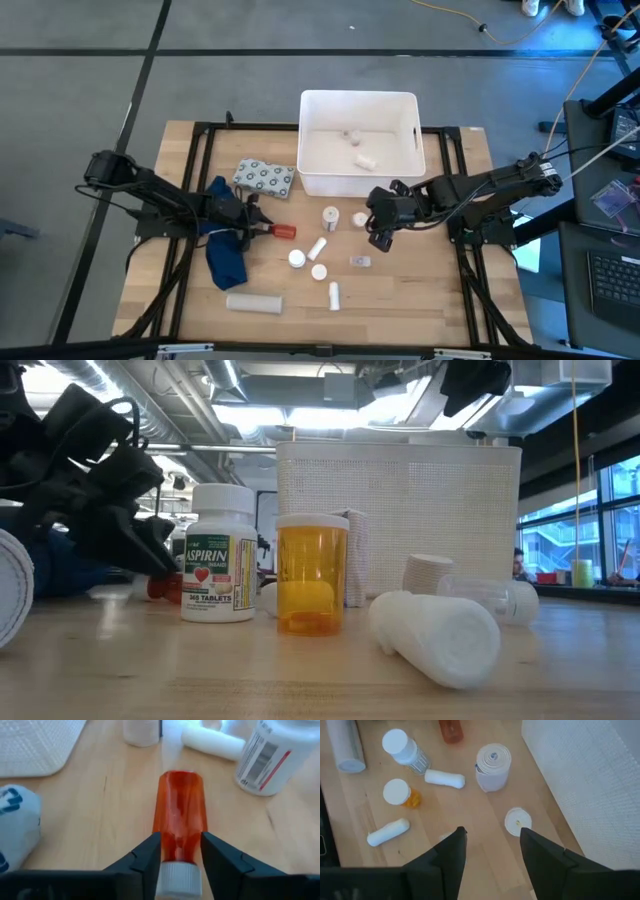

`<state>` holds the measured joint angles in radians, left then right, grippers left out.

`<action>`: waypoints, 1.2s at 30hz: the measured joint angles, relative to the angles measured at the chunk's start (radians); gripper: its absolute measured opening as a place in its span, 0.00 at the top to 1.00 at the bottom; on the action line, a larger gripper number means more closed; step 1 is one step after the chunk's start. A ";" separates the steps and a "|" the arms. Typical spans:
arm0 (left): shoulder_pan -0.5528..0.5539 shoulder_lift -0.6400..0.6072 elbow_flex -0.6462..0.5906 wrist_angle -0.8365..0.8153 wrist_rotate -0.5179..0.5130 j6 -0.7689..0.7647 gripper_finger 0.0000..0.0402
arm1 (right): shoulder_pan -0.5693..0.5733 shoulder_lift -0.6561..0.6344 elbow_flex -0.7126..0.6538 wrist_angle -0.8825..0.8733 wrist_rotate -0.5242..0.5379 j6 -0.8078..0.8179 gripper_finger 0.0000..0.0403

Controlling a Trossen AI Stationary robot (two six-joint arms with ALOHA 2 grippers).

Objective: Pick & place medical supplies in basket/bin
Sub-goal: Put the brown pill bottle in the white bin

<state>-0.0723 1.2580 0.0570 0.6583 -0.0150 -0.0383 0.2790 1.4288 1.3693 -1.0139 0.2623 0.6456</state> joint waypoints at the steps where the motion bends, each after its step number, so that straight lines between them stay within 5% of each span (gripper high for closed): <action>1: 0.000 -0.002 0.000 0.003 0.005 0.000 0.70 | 0.000 0.000 0.000 -0.007 0.000 0.000 0.54; 7: 0.000 -0.001 0.000 -0.016 0.008 -0.001 0.74 | 0.000 0.000 0.000 -0.020 0.000 0.000 0.54; 22: 0.000 -0.002 0.001 -0.143 -0.013 -0.001 0.55 | 0.000 0.000 0.000 -0.020 0.000 0.005 0.54; 36: 0.000 -0.002 0.000 -0.135 -0.024 -0.045 0.69 | 0.000 0.000 0.000 -0.019 0.000 0.006 0.54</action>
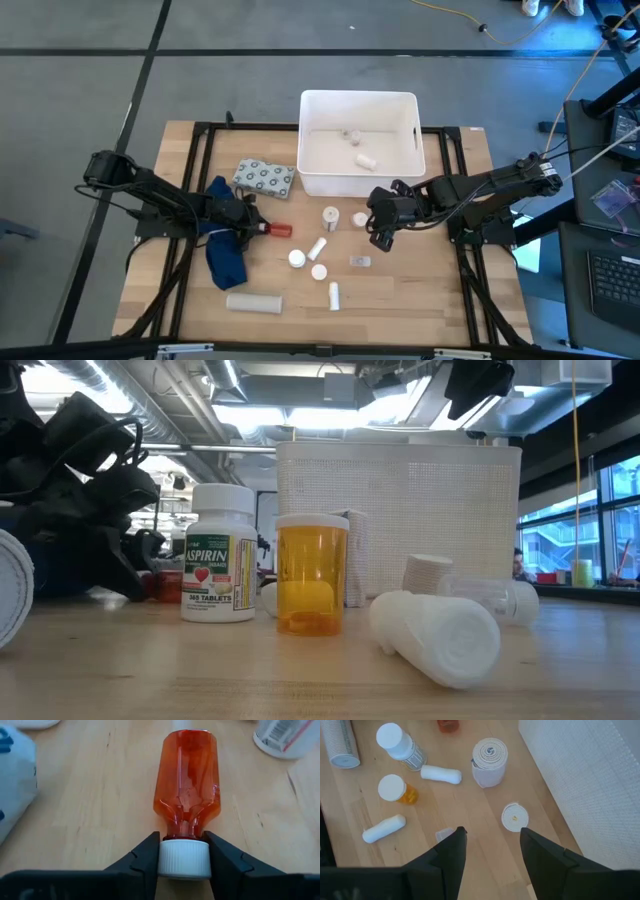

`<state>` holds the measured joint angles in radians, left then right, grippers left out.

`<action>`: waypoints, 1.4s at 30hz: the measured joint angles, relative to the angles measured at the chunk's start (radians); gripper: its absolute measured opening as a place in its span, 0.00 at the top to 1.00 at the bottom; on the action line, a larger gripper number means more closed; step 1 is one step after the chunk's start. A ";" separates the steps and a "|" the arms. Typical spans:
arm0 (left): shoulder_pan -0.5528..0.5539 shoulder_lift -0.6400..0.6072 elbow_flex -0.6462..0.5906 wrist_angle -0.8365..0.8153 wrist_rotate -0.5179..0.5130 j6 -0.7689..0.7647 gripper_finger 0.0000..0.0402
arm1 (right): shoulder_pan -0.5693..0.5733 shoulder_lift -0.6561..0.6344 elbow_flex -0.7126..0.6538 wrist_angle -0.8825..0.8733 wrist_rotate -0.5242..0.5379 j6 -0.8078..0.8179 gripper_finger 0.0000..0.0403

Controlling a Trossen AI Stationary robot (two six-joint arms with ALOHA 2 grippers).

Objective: Pick & place medical supplies in basket/bin
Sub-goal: Put the brown pill bottle in the white bin

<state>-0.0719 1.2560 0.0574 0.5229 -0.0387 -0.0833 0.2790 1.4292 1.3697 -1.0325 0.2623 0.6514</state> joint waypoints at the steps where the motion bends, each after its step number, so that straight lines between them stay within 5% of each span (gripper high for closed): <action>1: 0.000 0.001 -0.002 0.018 0.001 -0.030 0.69 | 0.000 0.000 0.000 0.000 0.000 0.000 0.54; 6: 0.000 -0.027 0.067 0.106 0.004 -0.160 0.69 | 0.000 0.000 0.000 -0.010 0.000 0.001 0.54; 15: 0.053 -0.132 0.332 0.066 0.093 -0.167 0.69 | 0.000 -0.025 0.002 -0.077 0.000 0.001 0.54; 23: 0.157 -0.179 0.733 -0.393 0.084 -0.110 0.69 | 0.007 -0.070 0.002 -0.087 0.000 0.025 0.54; 34: 0.383 0.168 1.534 -1.206 0.000 0.234 0.69 | 0.007 -0.071 0.001 -0.118 0.056 0.024 0.54; 42: 0.460 0.513 1.895 -1.426 -0.331 0.729 0.69 | 0.007 -0.071 0.001 -0.124 0.084 0.026 0.54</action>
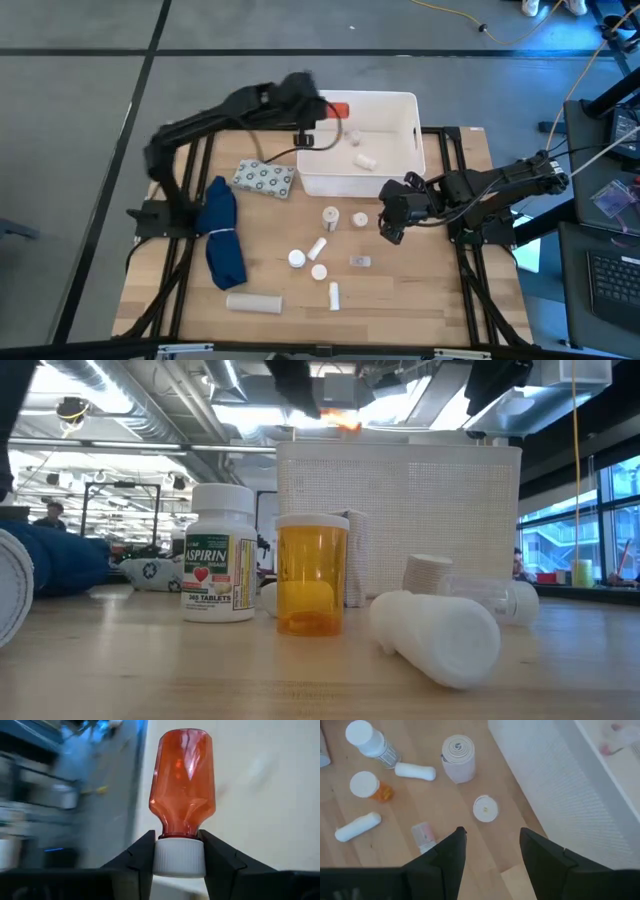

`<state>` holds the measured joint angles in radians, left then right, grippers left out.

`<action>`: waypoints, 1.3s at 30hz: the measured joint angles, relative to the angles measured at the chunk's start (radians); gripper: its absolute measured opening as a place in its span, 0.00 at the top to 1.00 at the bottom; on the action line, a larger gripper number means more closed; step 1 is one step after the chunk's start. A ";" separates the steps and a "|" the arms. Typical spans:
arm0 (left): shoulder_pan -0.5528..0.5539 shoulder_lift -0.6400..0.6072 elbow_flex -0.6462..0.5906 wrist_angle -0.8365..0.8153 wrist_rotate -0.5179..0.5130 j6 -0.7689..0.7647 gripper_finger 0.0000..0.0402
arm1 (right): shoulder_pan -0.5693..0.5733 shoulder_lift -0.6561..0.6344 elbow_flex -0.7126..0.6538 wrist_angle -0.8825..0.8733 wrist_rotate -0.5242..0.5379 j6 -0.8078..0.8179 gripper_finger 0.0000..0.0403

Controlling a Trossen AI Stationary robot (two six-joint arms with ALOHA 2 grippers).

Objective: Pick & place medical supplies in basket/bin
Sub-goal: Put the brown pill bottle in the white bin

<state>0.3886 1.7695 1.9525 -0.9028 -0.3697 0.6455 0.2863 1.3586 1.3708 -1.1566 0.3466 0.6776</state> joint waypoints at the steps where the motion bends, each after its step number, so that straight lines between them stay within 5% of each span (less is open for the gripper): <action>1: 0.002 0.039 0.021 -0.003 -0.054 0.085 0.69 | 0.000 0.000 0.000 -0.001 0.000 0.002 0.54; 8: -0.002 0.254 0.049 0.007 -0.351 0.750 0.69 | 0.000 0.000 0.000 -0.001 0.000 0.028 0.54; 15: -0.008 0.393 0.047 0.033 -0.323 1.177 0.69 | 0.000 0.000 -0.001 -0.001 0.005 0.029 0.54; 24: -0.010 0.470 0.049 0.182 -0.324 1.467 0.69 | 0.000 0.000 -0.001 -0.001 0.027 0.030 0.54; 34: -0.004 0.504 0.050 0.171 -0.293 1.486 0.68 | 0.000 0.000 -0.001 0.001 0.027 0.052 0.54; 39: -0.001 0.505 0.050 0.169 -0.165 1.472 0.67 | 0.000 0.000 -0.001 0.003 0.028 0.055 0.54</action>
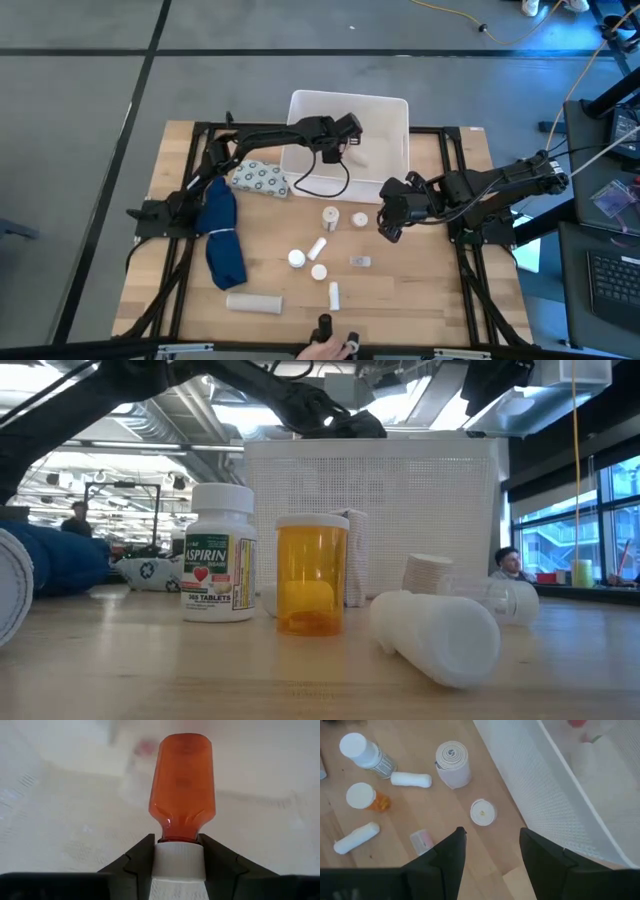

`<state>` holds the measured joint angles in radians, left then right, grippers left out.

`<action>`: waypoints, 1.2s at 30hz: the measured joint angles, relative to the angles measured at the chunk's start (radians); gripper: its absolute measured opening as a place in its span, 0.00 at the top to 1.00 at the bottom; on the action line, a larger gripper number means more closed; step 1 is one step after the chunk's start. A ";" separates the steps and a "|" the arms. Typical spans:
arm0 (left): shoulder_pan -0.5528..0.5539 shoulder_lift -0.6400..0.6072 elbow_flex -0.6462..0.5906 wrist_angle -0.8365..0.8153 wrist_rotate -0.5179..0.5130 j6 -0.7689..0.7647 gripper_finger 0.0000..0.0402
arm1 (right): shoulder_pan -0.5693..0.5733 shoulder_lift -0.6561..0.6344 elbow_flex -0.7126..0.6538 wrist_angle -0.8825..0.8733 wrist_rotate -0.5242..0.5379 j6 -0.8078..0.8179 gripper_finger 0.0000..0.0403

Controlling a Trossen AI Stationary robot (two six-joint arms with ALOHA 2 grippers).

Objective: Pick & place medical supplies in basket/bin
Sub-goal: Put the brown pill bottle in the white bin

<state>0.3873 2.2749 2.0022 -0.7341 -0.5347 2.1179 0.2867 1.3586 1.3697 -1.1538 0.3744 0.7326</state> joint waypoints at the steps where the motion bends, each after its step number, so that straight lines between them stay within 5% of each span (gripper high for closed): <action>1: 0.000 0.000 0.000 0.000 0.019 -0.010 0.66 | 0.000 0.000 0.000 0.000 0.000 0.000 0.54; 9: 0.003 0.011 0.000 -0.012 0.024 -0.010 0.64 | 0.000 0.000 0.000 0.001 0.000 -0.001 0.54; 15: 0.002 0.049 -0.001 0.011 -0.109 0.031 0.65 | 0.000 0.000 0.000 0.001 0.000 -0.004 0.54; 26: 0.002 0.087 0.000 0.042 -0.198 0.001 0.65 | 0.000 0.001 0.000 0.000 0.000 -0.011 0.54; 36: 0.003 0.086 0.000 0.088 -0.152 -0.140 0.63 | 0.000 0.001 0.000 0.000 0.000 -0.029 0.54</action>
<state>0.3904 2.3611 2.0022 -0.6463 -0.6863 1.9778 0.2866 1.3594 1.3697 -1.1542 0.3740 0.7040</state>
